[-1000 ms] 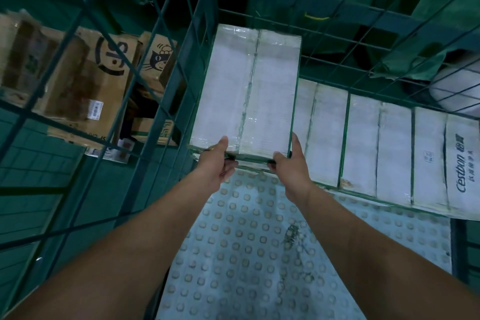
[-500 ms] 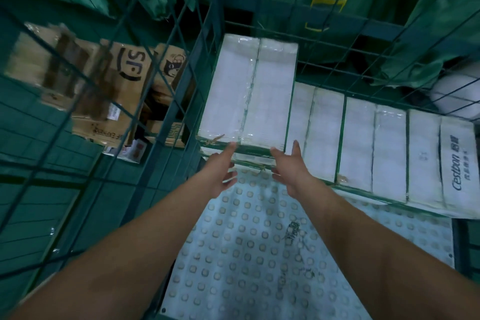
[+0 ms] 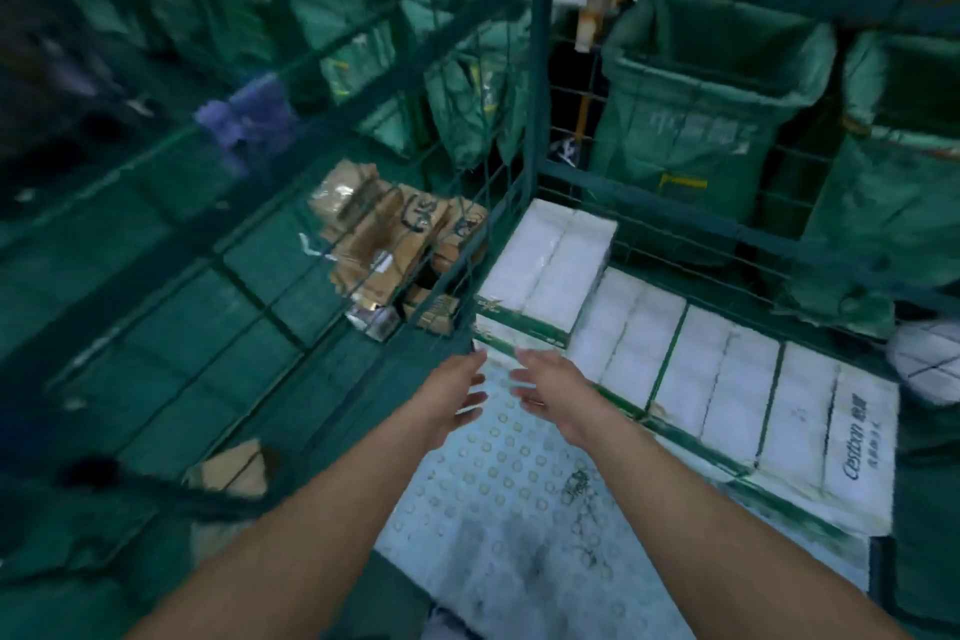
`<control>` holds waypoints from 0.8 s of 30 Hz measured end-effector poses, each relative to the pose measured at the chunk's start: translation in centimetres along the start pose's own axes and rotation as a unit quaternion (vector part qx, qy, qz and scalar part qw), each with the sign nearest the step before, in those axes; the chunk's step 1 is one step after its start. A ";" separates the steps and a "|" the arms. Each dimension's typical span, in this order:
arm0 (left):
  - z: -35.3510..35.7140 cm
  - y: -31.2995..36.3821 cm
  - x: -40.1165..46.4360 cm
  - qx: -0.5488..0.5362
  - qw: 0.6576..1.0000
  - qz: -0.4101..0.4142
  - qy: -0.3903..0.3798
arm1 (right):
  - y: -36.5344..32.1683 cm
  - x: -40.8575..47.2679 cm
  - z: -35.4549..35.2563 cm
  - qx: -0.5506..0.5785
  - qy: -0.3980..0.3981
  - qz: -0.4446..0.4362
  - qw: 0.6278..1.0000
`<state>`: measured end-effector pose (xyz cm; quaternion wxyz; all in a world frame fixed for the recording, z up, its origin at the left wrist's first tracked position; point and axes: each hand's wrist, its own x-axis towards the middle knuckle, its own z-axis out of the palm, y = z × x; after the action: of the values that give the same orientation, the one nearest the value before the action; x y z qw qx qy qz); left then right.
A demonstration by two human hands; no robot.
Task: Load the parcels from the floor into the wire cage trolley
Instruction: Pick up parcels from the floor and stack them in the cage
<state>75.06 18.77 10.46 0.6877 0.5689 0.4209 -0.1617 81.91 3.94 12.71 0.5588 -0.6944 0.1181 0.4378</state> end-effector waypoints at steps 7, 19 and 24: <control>-1.1 -6.4 -16.6 -0.075 0.994 0.027 0.071 | 2.5 -13.8 2.0 -0.068 -0.096 -0.026 0.993; -7.2 -16.9 -29.8 -0.207 0.953 0.046 0.215 | 9.7 -20.3 11.4 -0.211 -0.234 -0.003 0.949; -10.8 -21.1 -32.2 -0.267 0.927 0.020 0.262 | 12.5 -21.4 17.0 -0.266 -0.287 0.015 0.920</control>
<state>36.94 14.08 21.39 0.6822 0.3949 0.6025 0.1251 53.06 7.60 20.26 0.3568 -0.6605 -0.1577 0.6415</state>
